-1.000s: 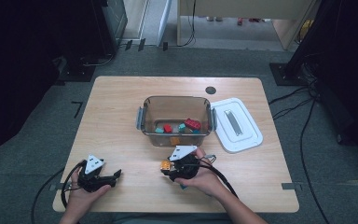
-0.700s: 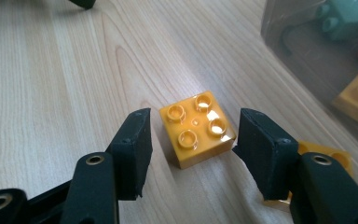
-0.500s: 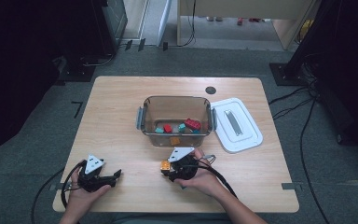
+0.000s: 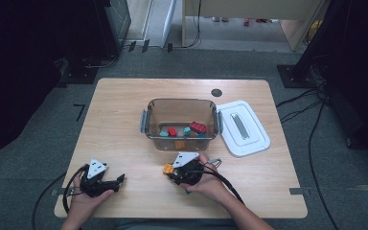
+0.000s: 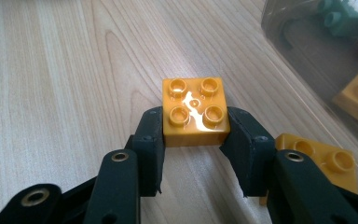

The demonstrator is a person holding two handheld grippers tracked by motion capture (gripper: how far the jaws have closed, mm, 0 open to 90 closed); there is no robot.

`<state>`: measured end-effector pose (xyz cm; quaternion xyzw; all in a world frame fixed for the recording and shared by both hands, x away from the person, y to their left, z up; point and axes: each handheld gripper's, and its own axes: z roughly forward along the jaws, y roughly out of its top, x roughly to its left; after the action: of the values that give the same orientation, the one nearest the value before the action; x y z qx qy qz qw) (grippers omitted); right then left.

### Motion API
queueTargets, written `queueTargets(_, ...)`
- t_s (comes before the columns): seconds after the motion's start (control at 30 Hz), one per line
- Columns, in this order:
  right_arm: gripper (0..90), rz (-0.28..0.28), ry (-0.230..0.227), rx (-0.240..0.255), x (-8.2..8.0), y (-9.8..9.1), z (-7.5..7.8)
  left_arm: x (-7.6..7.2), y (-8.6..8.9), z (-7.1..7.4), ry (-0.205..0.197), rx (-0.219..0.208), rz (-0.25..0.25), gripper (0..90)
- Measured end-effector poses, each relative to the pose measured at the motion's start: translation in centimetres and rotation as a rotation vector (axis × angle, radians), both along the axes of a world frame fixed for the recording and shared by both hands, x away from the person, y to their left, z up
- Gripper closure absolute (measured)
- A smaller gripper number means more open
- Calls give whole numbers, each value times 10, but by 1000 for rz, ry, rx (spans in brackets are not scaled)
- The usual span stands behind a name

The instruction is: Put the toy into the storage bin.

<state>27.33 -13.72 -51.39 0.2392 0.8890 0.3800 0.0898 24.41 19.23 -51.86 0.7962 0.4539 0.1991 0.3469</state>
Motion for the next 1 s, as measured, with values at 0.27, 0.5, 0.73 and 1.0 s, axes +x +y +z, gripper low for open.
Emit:
queueTargets(0.27,599,3,-1,-2,0,0,0,0,0,0,0,0,0,155)
queueTargets(0.5,600,1,-5,18,0,-3,9,0,0,0,0,0,0,155)
queueTargets(0.73,600,-8,-29,66,2,-12,39,0,0,0,0,-2,2,155)
queueTargets(1.0,600,-11,-59,89,4,-21,68,0,0,0,1,-2,2,155)
